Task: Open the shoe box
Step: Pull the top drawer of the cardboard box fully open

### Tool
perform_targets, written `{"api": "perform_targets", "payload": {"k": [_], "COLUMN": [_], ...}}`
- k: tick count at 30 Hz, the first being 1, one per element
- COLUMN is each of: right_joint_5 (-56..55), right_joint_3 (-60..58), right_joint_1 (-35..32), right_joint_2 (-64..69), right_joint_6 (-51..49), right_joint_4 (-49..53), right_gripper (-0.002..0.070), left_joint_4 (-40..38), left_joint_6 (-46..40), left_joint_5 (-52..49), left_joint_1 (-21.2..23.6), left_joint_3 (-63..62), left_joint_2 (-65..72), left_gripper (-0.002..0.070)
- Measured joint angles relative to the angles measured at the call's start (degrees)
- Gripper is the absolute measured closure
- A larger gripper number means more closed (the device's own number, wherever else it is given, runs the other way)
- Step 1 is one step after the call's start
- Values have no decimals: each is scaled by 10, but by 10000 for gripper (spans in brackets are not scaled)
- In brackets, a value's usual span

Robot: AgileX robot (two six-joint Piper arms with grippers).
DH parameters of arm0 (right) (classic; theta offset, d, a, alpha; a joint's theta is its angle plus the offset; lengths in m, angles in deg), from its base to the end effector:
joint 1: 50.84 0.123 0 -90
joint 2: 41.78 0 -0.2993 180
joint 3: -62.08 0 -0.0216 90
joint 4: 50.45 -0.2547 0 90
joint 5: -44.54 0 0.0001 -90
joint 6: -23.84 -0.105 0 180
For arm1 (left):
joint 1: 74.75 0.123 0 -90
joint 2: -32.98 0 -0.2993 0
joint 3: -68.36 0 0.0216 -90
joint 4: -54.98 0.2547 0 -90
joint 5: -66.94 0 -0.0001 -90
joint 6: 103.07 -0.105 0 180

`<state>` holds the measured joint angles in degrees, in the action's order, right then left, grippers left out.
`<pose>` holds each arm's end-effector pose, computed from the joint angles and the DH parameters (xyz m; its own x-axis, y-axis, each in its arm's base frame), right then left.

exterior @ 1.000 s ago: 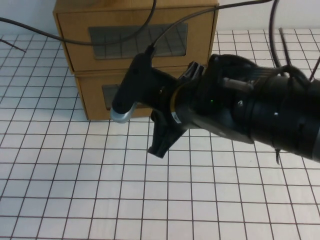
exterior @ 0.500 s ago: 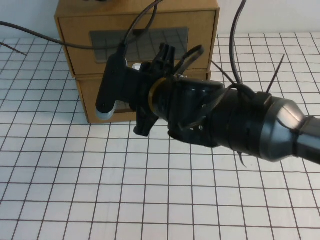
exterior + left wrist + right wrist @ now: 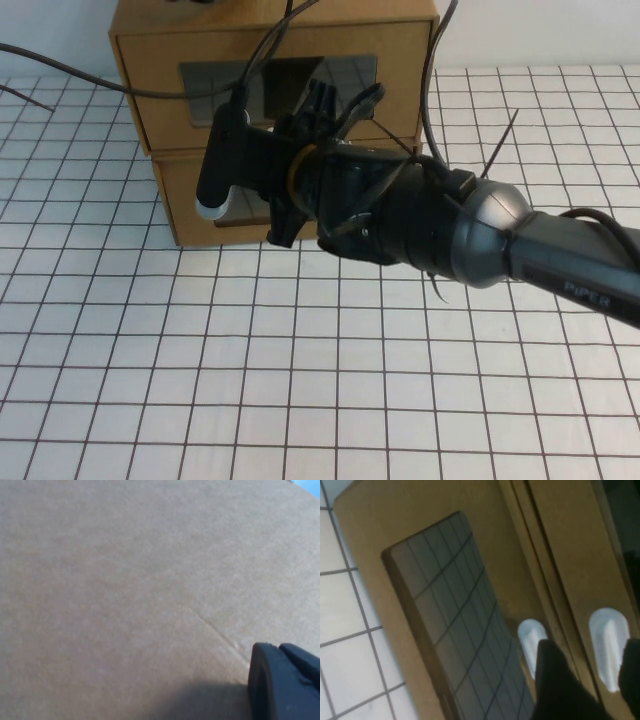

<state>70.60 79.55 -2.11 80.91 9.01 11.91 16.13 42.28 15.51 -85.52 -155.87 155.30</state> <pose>0.3595 0.3476 0.2834 0.1097 -0.8613 -0.4960 -0.5484 0.3638 -0.7529 0.4638 -0.1407 0.4005 -0.4423 0.2074 -0.8725 0.6372 0.7573 -0.1431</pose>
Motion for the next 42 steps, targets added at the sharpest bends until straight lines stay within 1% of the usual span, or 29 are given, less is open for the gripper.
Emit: {"api": "perform_targets", "payload": {"k": [11, 17, 20, 37, 42], "right_joint_5": [-10, -13, -15, -22, -22], "right_joint_3": [10, 11, 19, 20, 20], "right_joint_1": [-16, -19, -19, -19, -19], "right_joint_2": [15, 16, 22, 32, 33], "right_joint_6": [0, 0, 0, 0, 0], "right_joint_4": [21, 50, 62, 73, 79], "right_gripper": [428, 492, 509, 517, 546], "left_joint_4": [0, 0, 0, 0, 0], "left_joint_6": [0, 0, 0, 0, 0], "left_joint_5": [-1, -2, -2, -9, -10], "left_joint_1": [0, 0, 0, 0, 0], "left_joint_3": [0, 0, 0, 0, 0], "left_joint_2": [0, 0, 0, 0, 0], "left_gripper": [677, 677, 677, 677, 677]}}
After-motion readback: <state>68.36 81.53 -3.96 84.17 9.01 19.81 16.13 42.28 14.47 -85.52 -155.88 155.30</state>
